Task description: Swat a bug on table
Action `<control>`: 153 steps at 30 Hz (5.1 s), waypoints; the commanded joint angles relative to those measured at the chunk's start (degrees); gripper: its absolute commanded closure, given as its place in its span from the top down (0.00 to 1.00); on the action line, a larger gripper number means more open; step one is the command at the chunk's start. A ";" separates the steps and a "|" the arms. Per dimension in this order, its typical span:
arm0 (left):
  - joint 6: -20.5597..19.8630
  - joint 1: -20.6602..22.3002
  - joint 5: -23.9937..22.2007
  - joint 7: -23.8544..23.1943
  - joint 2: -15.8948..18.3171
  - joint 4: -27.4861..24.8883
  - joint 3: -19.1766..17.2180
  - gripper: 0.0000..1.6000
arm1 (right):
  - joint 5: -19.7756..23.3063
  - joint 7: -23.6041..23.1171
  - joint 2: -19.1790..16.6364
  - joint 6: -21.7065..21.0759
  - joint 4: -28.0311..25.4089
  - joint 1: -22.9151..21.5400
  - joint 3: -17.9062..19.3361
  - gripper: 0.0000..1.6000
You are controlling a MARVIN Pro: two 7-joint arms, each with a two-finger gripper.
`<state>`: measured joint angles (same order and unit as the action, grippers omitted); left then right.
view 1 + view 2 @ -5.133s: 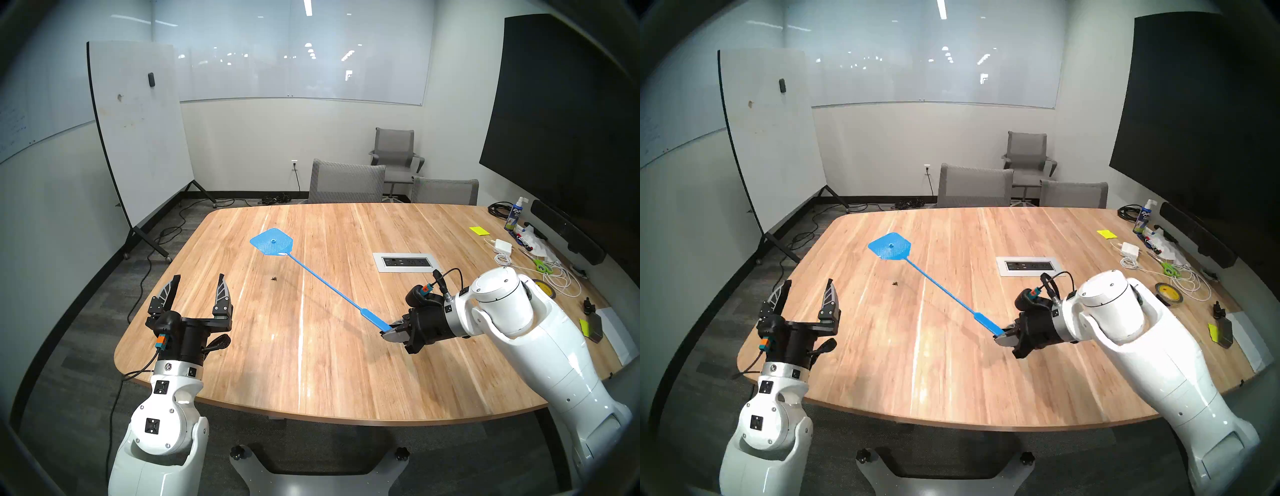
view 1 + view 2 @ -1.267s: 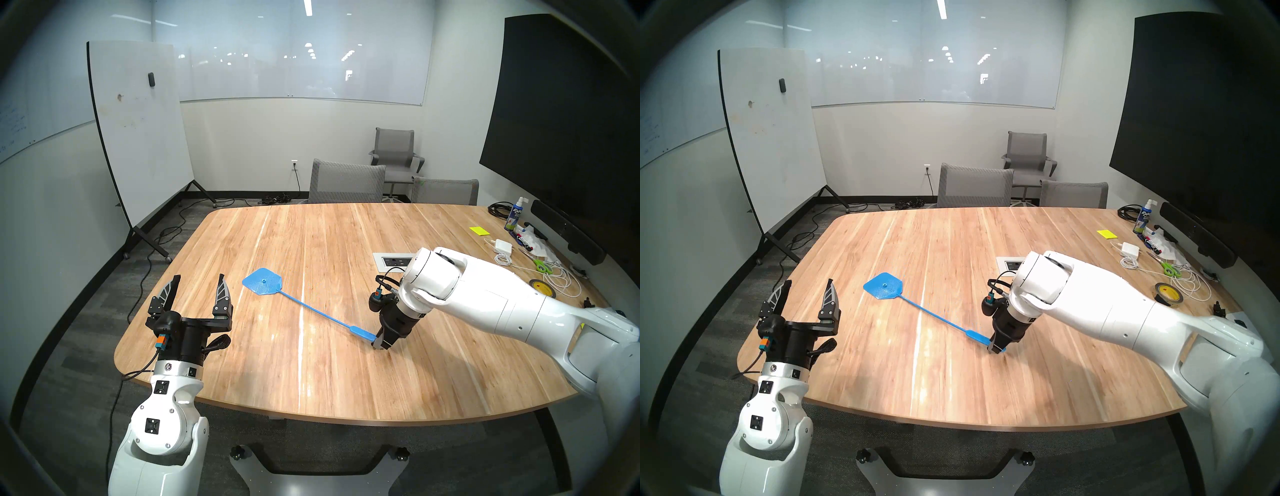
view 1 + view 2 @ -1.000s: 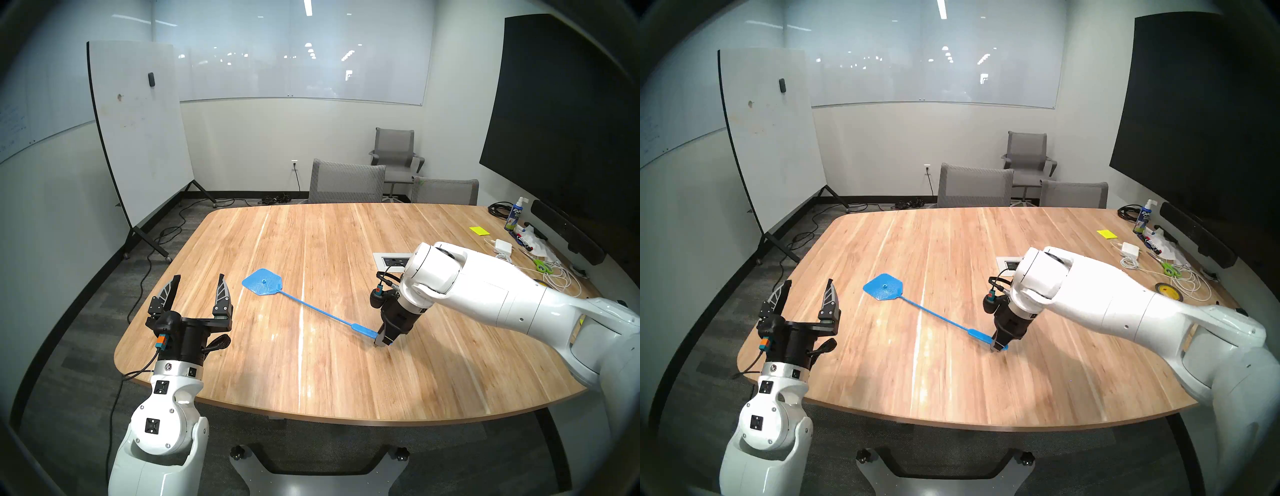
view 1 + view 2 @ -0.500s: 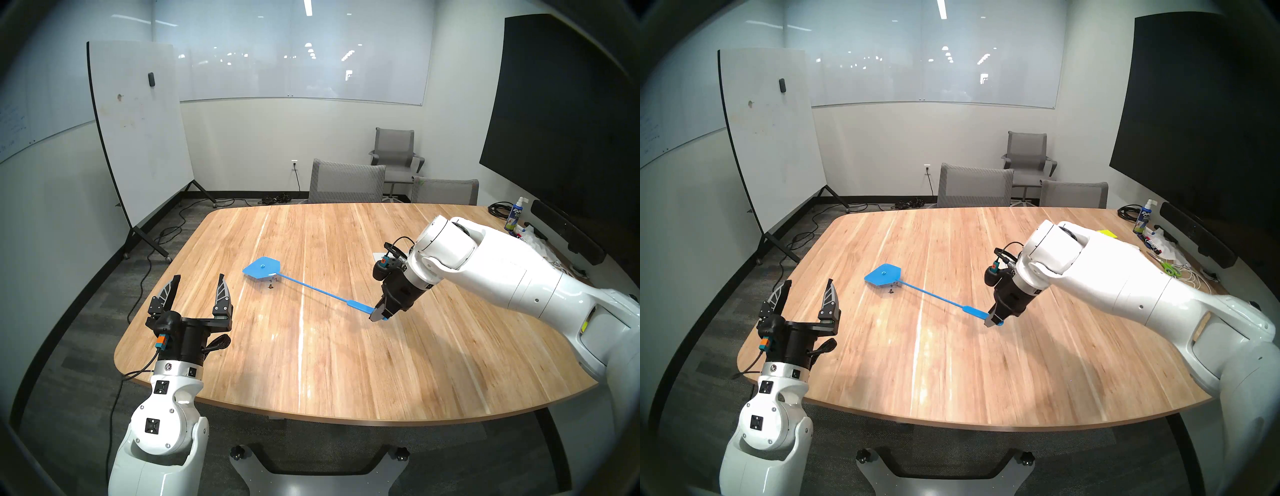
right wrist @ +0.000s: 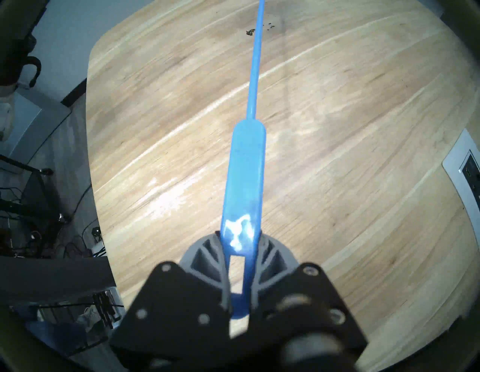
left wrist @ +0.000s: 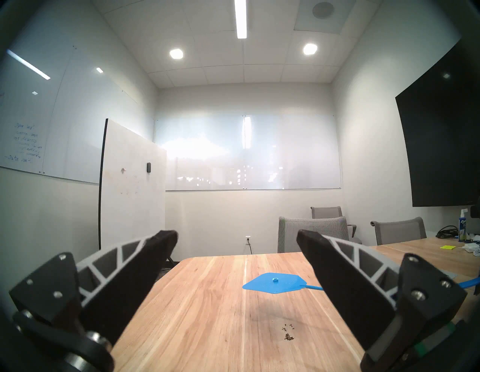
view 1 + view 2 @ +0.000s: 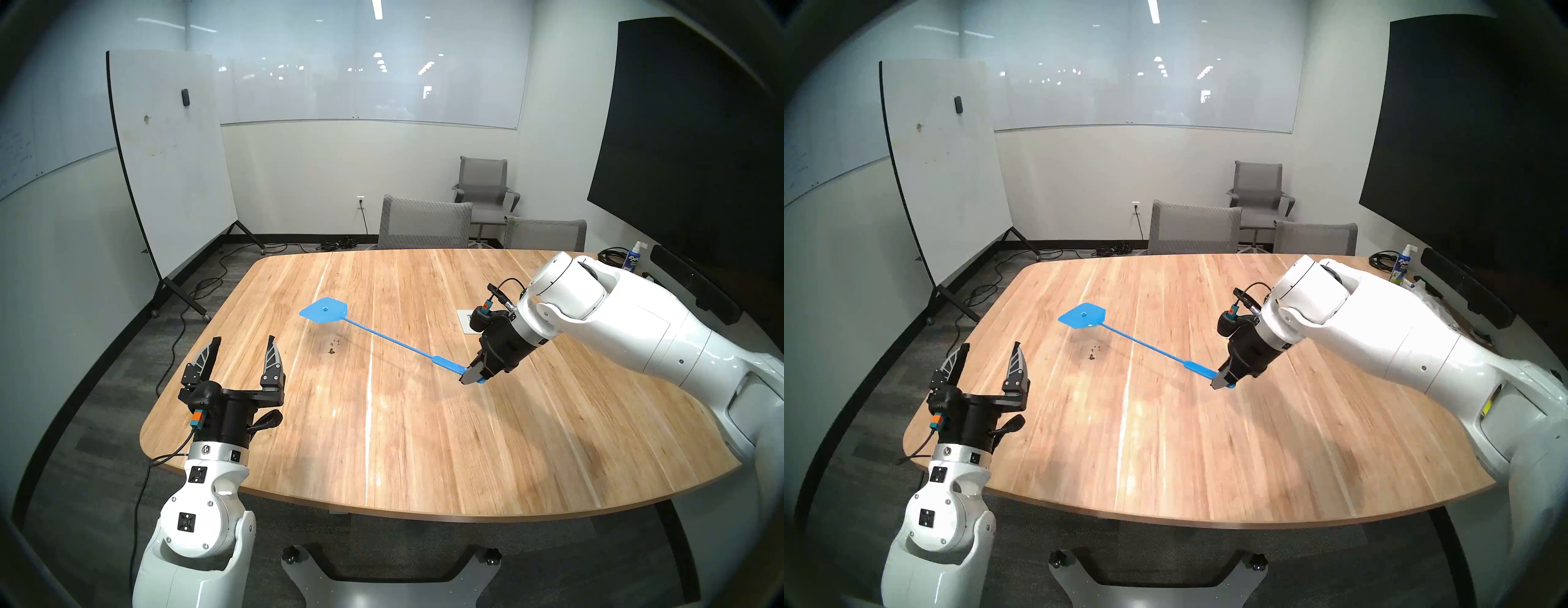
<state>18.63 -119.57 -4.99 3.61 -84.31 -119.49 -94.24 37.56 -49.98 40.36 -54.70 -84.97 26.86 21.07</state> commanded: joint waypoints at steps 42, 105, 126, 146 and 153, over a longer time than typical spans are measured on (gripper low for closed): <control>0.18 0.11 0.06 -0.05 0.03 -1.22 0.07 1.00 | 6.99 -3.39 -9.48 4.91 -8.24 -11.08 -14.32 0.00; 0.14 0.08 0.07 -0.05 0.03 -1.28 0.07 1.00 | 6.25 -5.37 -8.29 3.86 -4.84 -22.11 -23.49 0.00; 0.13 0.08 0.07 -0.05 0.03 -1.28 0.07 1.00 | 2.45 -8.86 1.13 3.95 2.21 -18.46 -33.09 0.00; 0.11 0.06 0.07 -0.05 0.02 -1.31 0.06 1.00 | 5.12 -8.68 1.04 5.93 0.80 -23.30 -42.47 0.00; 0.19 0.14 0.06 -0.06 0.03 -1.18 0.07 1.00 | 8.22 -7.05 -1.98 8.03 -0.48 -25.18 -37.81 0.00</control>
<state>18.62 -119.56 -4.99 3.60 -84.31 -119.48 -94.24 43.20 -55.92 41.36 -48.18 -84.51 5.18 -20.74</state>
